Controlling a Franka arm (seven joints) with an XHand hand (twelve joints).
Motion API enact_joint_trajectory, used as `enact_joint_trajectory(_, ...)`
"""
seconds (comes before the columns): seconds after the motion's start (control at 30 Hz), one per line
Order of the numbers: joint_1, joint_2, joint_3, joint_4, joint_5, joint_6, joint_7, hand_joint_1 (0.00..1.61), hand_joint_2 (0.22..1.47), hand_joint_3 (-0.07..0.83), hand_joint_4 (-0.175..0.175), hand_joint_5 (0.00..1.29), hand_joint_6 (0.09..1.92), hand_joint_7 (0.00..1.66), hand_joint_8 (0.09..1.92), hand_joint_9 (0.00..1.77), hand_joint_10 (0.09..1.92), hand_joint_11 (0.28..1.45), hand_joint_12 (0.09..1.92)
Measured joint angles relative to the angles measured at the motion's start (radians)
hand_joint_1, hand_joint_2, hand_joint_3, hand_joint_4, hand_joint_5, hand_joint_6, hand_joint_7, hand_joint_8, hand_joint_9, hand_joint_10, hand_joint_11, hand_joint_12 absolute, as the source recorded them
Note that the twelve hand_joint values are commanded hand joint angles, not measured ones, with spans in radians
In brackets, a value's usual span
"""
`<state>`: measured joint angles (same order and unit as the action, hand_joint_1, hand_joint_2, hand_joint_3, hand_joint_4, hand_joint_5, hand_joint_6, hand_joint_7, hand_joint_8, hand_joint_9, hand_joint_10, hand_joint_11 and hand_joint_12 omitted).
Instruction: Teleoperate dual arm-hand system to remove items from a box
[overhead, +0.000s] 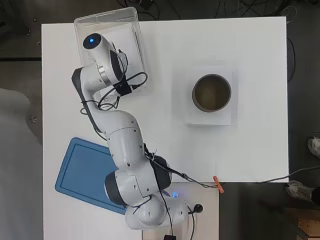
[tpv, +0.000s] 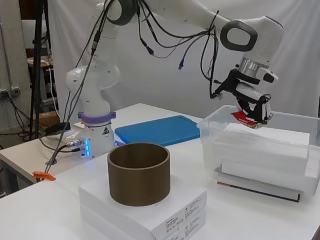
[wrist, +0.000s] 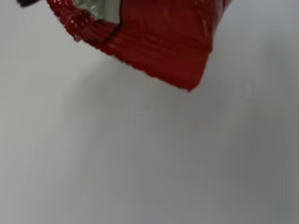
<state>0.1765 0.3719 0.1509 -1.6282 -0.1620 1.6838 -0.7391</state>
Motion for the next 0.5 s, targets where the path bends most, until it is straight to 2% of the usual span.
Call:
enact_joint_trajectory(0.07,-0.002,-0.058,-0.003,-0.055,0.017,0.056,-0.007,1.00,1.13,0.002,0.175,0.95,1.03,1.24,1.92,1.47,1.92,1.11,1.82)
enact_joint_trajectory(0.2,-0.021,-0.183,-0.009,-0.134,0.084,0.071,-0.041,0.99,1.14,0.002,0.175,0.93,1.06,1.12,1.92,1.36,1.92,1.05,1.80)
enact_joint_trajectory(0.27,-0.029,-0.287,-0.033,-0.210,0.102,0.080,-0.082,0.99,1.14,0.002,0.175,0.92,1.07,1.08,1.92,1.33,1.92,1.02,1.79)
enact_joint_trajectory(0.3,-0.039,-0.396,-0.057,-0.287,0.106,0.084,-0.108,0.99,1.14,0.002,0.175,0.92,1.08,1.07,1.92,1.32,1.92,1.01,1.79)
enact_joint_trajectory(0.33,-0.048,-0.491,-0.080,-0.353,0.107,0.087,-0.130,0.98,1.15,0.001,0.175,0.91,1.09,1.06,1.89,1.31,1.91,1.00,1.79)
enact_joint_trajectory(0.4,-0.071,-0.672,-0.131,-0.466,0.102,0.089,-0.167,0.98,1.16,0.001,0.175,0.90,1.11,1.05,1.70,1.30,1.81,0.96,1.75)
enact_joint_trajectory(0.5,-0.098,-0.853,-0.212,-0.560,0.076,0.098,-0.211,0.98,1.16,0.000,0.175,0.89,1.11,1.05,1.61,1.29,1.76,0.95,1.74)
